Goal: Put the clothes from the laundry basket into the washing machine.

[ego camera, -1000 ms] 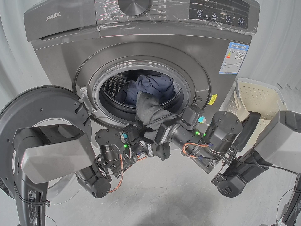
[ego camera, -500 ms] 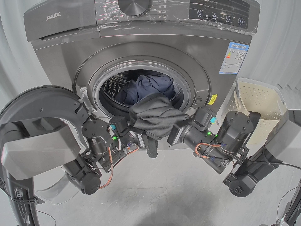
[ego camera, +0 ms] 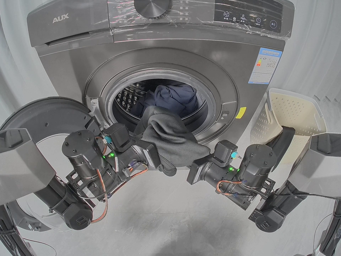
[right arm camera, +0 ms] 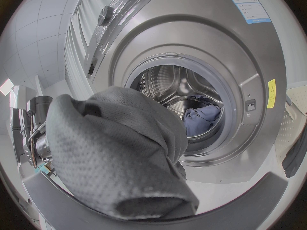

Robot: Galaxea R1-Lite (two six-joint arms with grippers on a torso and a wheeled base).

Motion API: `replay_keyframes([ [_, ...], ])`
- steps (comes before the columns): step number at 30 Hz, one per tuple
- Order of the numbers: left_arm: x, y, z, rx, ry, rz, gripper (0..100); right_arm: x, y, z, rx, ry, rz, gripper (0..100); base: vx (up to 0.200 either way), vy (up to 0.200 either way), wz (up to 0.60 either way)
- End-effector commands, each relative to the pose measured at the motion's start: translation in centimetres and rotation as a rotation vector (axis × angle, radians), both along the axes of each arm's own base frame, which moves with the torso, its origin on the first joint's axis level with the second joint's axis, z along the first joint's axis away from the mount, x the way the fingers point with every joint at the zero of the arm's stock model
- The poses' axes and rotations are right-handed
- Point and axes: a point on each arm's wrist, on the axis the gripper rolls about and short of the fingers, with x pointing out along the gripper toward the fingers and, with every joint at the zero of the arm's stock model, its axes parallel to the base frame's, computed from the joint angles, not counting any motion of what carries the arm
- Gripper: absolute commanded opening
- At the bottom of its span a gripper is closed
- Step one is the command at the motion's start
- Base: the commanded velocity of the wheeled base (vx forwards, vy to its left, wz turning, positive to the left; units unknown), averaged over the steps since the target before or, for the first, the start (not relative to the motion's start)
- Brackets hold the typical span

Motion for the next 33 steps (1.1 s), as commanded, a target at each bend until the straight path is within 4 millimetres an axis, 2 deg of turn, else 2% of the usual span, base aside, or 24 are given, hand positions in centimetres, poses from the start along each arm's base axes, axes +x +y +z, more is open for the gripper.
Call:
replay_keyframes([
  [1,-0.9,0.5,1.1,-0.018,-0.024,-0.004,0,-0.3,0.4,-0.7,-0.014,0.009,0.014,100,0.000,0.000,0.00],
  [5,-1.5,1.0,1.1,-0.006,-0.020,0.016,0,-1.2,-0.2,-0.1,-0.024,0.013,0.022,100,0.000,0.000,0.00],
  [9,-3.8,2.4,1.9,-0.017,-0.009,0.060,0,-5.6,-4.3,-0.6,-0.152,0.058,0.099,100,0.000,0.000,0.00],
  [13,-4.1,3.0,1.9,-0.009,-0.004,0.079,0,-7.5,-6.4,-0.5,-0.172,0.078,0.121,100,0.000,0.000,0.00],
  [19,-4.1,3.9,0.9,0.033,0.018,0.099,0,-7.3,-7.3,-0.1,-0.162,0.076,0.081,100,0.000,0.000,0.00],
  [24,-3.7,4.9,-0.7,0.120,0.046,0.151,0,-6.2,-8.7,-0.1,-0.157,0.084,0.008,100,0.000,0.000,0.00],
  [30,-3.6,4.5,-2.0,0.194,0.050,0.143,0,-6.0,-9.1,-0.3,-0.161,0.093,-0.006,100,0.000,0.000,0.00],
  [33,-3.5,4.0,-2.3,0.200,0.054,0.126,0,-6.0,-8.9,-0.2,-0.158,0.091,0.000,100,0.200,0.000,0.00],
])
